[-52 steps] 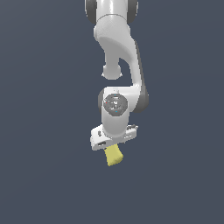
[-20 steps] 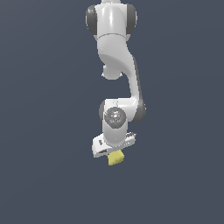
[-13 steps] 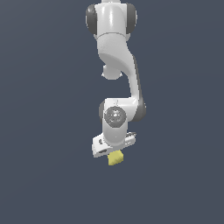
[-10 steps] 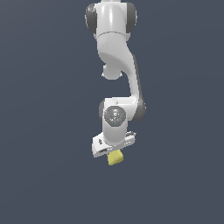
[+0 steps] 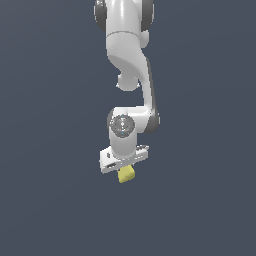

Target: Pick up the object and move it to a goal position.

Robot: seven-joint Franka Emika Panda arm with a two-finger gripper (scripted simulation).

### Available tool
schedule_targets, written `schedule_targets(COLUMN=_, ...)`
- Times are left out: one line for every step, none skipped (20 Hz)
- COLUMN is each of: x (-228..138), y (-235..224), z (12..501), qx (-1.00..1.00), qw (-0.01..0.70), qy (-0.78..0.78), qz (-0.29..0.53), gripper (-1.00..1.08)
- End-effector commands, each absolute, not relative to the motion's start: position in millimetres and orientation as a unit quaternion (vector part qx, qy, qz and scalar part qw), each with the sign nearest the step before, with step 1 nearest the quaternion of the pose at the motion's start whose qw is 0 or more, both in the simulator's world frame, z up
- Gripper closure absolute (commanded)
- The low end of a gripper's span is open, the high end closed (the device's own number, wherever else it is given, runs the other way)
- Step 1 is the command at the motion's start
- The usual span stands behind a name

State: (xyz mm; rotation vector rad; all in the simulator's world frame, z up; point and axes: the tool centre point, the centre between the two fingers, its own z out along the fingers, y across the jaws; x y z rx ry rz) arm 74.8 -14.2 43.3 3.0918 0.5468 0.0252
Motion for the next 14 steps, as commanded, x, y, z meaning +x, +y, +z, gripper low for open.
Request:
schedule_targets(x=63.2, y=-27.7, z=43.1, qx=0.985, qw=0.001, qy=0.172, qz=0.006, gripper=1.08)
schedule_targets(x=58.2, y=-32.9, z=44.2, qx=0.985, qw=0.001, qy=0.172, qz=0.006, gripper=1.08)
schedule_targets(x=52.8, y=-38.5, z=44.9, qx=0.985, qw=0.001, qy=0.172, qz=0.006, gripper=1.08)
schedule_targets(x=47.0, y=-44.6, z=46.1, qx=0.985, qw=0.001, qy=0.172, qz=0.006, gripper=1.08)
schedule_targets(x=41.0, y=-50.9, z=46.9, qx=0.985, qw=0.001, qy=0.172, qz=0.005, gripper=1.08)
schedule_targets(x=34.9, y=-57.4, z=47.7, qx=0.985, qw=0.001, qy=0.172, qz=0.005, gripper=1.08)
schedule_targets(x=28.5, y=-64.1, z=49.0, qx=0.985, qw=0.001, qy=0.172, qz=0.005, gripper=1.08)
schedule_targets(x=21.9, y=-71.0, z=49.9, qx=0.985, qw=0.001, qy=0.172, qz=0.005, gripper=1.08)
schedule_targets(x=15.1, y=-78.1, z=51.3, qx=0.985, qw=0.001, qy=0.172, qz=0.005, gripper=1.08)
schedule_targets(x=8.2, y=-85.6, z=52.2, qx=0.985, qw=0.001, qy=0.172, qz=0.004, gripper=1.08)
schedule_targets(x=0.9, y=-93.3, z=53.3, qx=0.985, qw=0.001, qy=0.172, qz=0.004, gripper=1.08)
schedule_targets(x=-6.6, y=-101.3, z=54.8, qx=0.985, qw=0.001, qy=0.172, qz=0.004, gripper=1.08)
schedule_targets(x=-14.3, y=-109.6, z=56.0, qx=0.985, qw=0.001, qy=0.172, qz=0.004, gripper=1.08)
schedule_targets(x=-22.0, y=-117.8, z=57.2, qx=0.985, qw=0.001, qy=0.172, qz=0.003, gripper=1.08)
